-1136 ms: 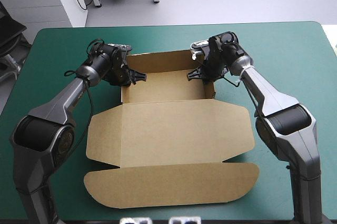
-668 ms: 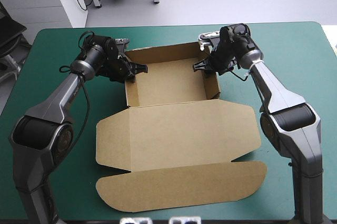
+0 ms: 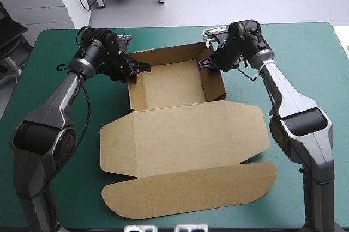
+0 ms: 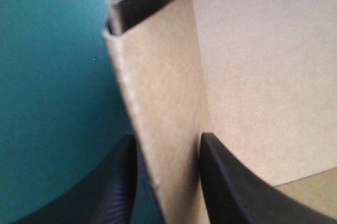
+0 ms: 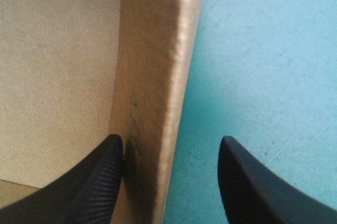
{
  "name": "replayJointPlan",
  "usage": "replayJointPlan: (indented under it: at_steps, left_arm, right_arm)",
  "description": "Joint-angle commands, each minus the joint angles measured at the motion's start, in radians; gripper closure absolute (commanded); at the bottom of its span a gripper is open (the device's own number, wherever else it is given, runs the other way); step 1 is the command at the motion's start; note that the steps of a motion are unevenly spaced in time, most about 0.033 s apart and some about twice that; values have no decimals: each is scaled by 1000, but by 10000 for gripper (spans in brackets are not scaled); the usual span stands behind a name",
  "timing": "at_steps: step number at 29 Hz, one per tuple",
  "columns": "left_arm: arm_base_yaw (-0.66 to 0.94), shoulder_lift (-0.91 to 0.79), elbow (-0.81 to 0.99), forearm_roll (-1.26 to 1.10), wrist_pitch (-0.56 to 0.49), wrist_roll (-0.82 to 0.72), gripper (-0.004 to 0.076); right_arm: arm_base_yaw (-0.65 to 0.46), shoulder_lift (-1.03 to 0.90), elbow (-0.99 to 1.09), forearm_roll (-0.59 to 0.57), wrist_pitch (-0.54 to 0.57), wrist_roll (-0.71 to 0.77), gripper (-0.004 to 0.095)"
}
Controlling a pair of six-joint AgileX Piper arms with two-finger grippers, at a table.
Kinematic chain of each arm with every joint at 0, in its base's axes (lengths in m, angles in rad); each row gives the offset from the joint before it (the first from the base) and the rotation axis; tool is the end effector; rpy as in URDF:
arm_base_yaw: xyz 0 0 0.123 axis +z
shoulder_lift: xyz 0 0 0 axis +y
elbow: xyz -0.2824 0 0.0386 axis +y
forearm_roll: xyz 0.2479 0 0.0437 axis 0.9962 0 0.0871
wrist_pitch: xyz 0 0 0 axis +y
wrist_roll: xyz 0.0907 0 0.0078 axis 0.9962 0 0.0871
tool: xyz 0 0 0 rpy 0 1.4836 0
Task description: Fold the box
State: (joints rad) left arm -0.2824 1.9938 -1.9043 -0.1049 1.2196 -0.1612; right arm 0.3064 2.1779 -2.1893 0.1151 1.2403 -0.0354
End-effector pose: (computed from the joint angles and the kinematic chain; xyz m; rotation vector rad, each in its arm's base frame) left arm 0.4133 -0.1292 0.3009 0.1441 2.8098 -0.2531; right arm 0.4527 0.1536 0.2972 -0.4447 2.6860 0.2381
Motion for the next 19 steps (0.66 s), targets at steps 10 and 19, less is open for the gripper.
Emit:
replayJointPlan:
  at_steps: [10,19]
  left_arm:
    - [0,-94,-257,-2,67,3,446]
    - [0,-301,-257,4,67,180,729]
  right_arm:
    - [-5,-207,-39,-57,10,0,404]
    - [-5,-342,-39,-65,10,-38,853]
